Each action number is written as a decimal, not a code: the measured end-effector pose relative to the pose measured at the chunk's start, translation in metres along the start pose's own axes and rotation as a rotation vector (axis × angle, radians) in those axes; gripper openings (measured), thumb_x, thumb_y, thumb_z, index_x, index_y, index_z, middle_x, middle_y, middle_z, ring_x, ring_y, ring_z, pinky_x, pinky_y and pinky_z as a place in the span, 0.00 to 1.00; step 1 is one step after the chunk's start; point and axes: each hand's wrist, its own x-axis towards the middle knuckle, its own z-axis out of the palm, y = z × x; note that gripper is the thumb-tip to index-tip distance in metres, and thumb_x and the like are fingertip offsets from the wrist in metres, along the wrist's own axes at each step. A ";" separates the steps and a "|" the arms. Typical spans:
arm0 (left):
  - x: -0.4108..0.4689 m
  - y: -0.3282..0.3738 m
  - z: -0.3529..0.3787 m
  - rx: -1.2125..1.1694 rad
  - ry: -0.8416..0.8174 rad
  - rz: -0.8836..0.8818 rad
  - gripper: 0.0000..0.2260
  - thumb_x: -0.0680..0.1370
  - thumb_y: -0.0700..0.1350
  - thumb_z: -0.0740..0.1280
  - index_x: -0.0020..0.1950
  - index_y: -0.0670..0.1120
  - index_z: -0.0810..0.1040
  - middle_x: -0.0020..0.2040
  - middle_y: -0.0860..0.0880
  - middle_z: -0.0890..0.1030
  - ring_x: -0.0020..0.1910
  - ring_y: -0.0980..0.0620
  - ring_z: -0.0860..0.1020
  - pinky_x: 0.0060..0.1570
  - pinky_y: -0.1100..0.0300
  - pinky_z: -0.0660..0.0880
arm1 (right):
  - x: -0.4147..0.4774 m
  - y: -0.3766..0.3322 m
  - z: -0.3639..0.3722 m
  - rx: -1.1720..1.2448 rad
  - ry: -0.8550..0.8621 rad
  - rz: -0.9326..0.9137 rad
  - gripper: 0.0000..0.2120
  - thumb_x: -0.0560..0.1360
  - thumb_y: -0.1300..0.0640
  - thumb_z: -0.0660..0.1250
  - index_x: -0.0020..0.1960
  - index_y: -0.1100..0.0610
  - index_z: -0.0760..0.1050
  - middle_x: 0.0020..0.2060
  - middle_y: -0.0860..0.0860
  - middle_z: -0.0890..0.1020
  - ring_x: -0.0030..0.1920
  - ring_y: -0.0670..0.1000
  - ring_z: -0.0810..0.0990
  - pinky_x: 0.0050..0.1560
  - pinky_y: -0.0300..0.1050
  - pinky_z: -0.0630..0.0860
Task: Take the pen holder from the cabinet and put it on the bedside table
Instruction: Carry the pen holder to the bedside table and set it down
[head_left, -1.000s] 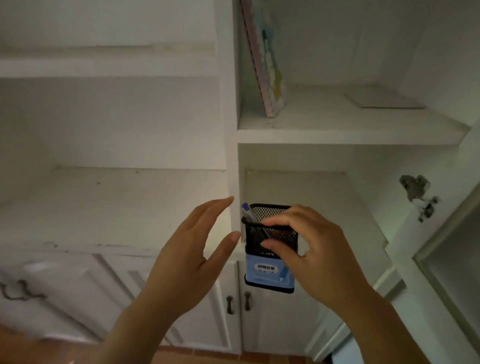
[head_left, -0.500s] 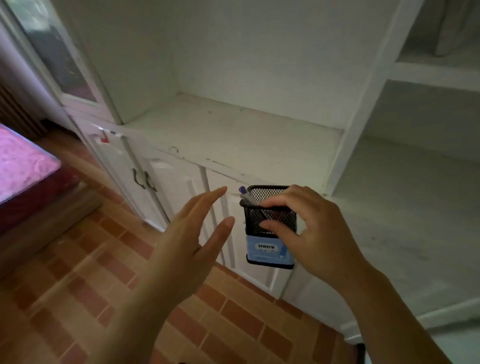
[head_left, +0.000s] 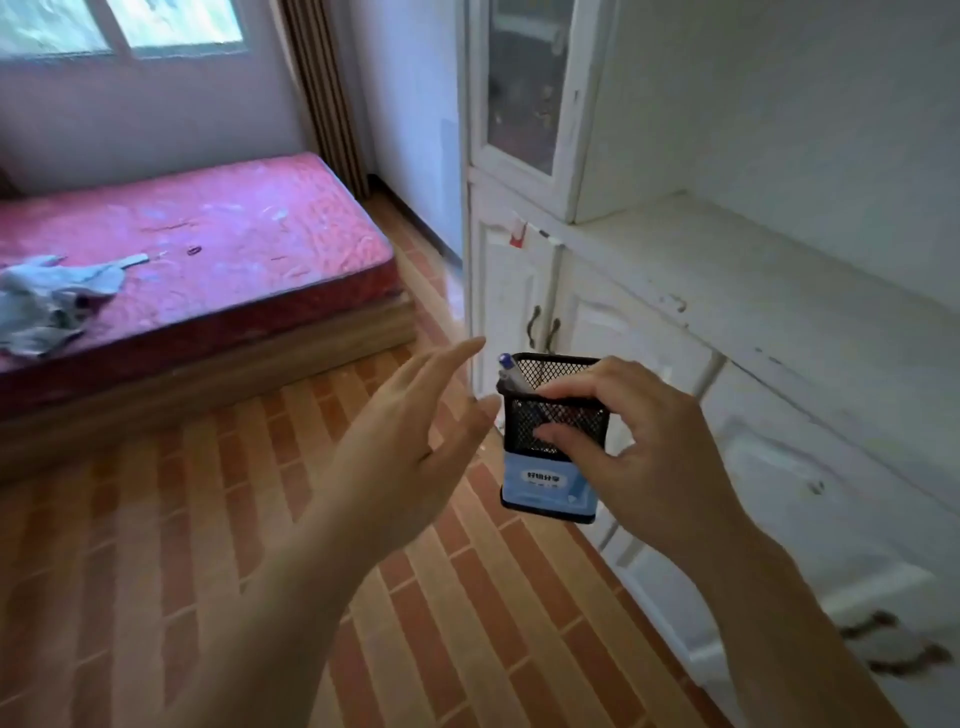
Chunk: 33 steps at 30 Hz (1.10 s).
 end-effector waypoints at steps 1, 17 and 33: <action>-0.004 -0.016 -0.015 0.009 0.025 -0.020 0.23 0.75 0.62 0.54 0.69 0.56 0.64 0.66 0.55 0.71 0.62 0.60 0.69 0.55 0.65 0.67 | 0.010 -0.009 0.020 0.010 -0.017 -0.023 0.10 0.68 0.55 0.68 0.49 0.54 0.77 0.44 0.46 0.79 0.47 0.44 0.74 0.49 0.37 0.72; -0.037 -0.210 -0.164 0.153 0.213 -0.358 0.24 0.76 0.61 0.53 0.71 0.55 0.61 0.68 0.57 0.68 0.64 0.65 0.63 0.56 0.72 0.59 | 0.156 -0.102 0.246 0.220 -0.255 -0.255 0.10 0.68 0.55 0.70 0.49 0.54 0.78 0.43 0.46 0.79 0.45 0.47 0.77 0.48 0.46 0.76; 0.018 -0.398 -0.310 0.301 0.496 -0.695 0.22 0.77 0.60 0.55 0.69 0.55 0.64 0.66 0.59 0.69 0.62 0.67 0.65 0.59 0.71 0.63 | 0.375 -0.176 0.481 0.557 -0.475 -0.508 0.10 0.68 0.59 0.73 0.49 0.55 0.78 0.42 0.47 0.79 0.45 0.49 0.77 0.45 0.49 0.77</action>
